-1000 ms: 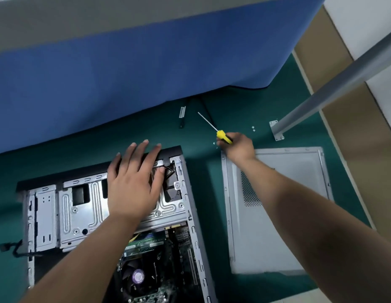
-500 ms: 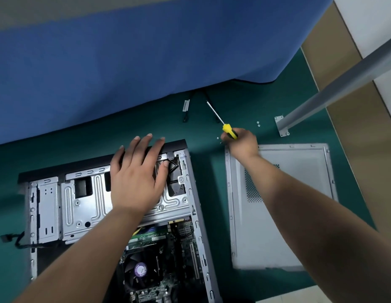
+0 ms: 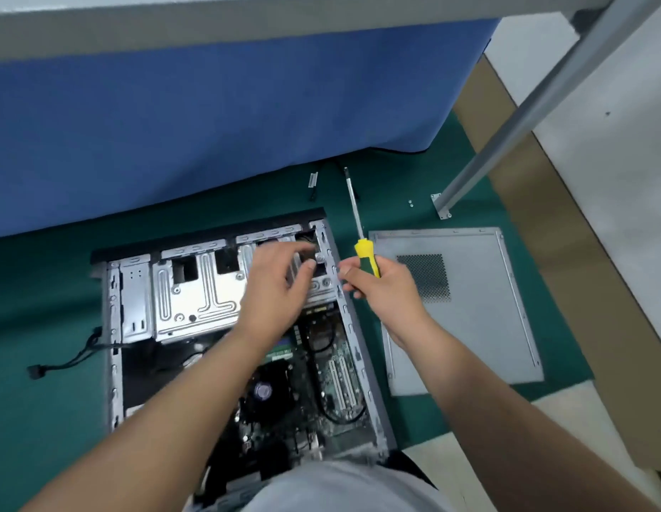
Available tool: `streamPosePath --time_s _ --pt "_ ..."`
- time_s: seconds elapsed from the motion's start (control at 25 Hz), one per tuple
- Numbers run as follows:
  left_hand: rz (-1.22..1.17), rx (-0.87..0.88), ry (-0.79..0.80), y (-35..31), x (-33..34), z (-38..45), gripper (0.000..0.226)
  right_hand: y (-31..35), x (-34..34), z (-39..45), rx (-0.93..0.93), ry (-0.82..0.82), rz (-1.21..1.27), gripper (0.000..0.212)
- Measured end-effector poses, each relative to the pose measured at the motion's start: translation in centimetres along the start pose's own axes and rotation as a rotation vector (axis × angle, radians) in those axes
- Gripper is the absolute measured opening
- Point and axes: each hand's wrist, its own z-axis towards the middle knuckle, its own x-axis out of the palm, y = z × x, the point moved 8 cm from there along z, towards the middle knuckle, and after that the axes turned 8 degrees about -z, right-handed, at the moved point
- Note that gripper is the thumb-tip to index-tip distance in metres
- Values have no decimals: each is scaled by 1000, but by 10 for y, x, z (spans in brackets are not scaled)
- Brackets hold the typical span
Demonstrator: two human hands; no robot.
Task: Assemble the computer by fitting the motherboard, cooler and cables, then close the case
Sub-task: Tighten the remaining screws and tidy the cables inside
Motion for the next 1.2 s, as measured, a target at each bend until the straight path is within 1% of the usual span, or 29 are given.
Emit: streamPosePath --time_s 0.08,0.12,0.16,0.24,0.36,0.44,0.52,0.6,0.68,0.72,0.76,0.84,0.88,0.92,1.0,1.12,1.16,1.2 --pt "-330 -198 70 1 12 -41 14 -6 20 -28 24 51 57 6" --pt "-495 -300 97 4 16 -60 12 -11 28 -41 37 61 77 8" --pt "-613 -369 100 10 17 -76 12 -15 35 -51 54 74 97 11" --pt "-737 -443 115 21 12 -99 12 -24 46 -69 96 127 133 13" --pt "-955 -577 231 28 10 -126 16 -34 59 -89 161 248 89 14" --pt "-1055 -654 302 31 8 -139 19 -38 66 -100 206 318 68 13" --pt "-1116 -699 342 33 5 -148 18 -42 72 -109 231 341 68 13" --pt "-1148 -735 359 34 3 -153 14 -43 77 -115 226 322 73 14" --pt "-1190 -778 306 35 -1 -156 9 -39 74 -116 174 272 -13 20" --pt "-1241 -806 223 39 -5 -156 7 -35 70 -117 132 254 -103 22" --pt "-1312 -839 107 44 -11 -156 6 -31 65 -119 97 255 -199 22" --pt "-1439 -894 -134 57 -23 -156 4 -28 58 -125 76 323 -334 29" --pt "-1464 -917 -217 62 -27 -157 5 -28 54 -129 72 362 -368 31" --pt "-1474 -936 -261 66 -29 -158 5 -27 50 -132 58 386 -388 29" --pt "-1503 -959 -257 65 -29 -159 3 -25 42 -136 17 379 -421 24" --pt "-1547 -978 -225 61 -28 -159 3 -24 34 -138 -13 300 -426 31" --pt "-1564 -981 -231 62 -29 -159 5 -24 32 -137 -28 245 -356 34" --pt "-1590 -980 -241 64 -30 -159 8 -24 30 -137 -40 174 -225 35"
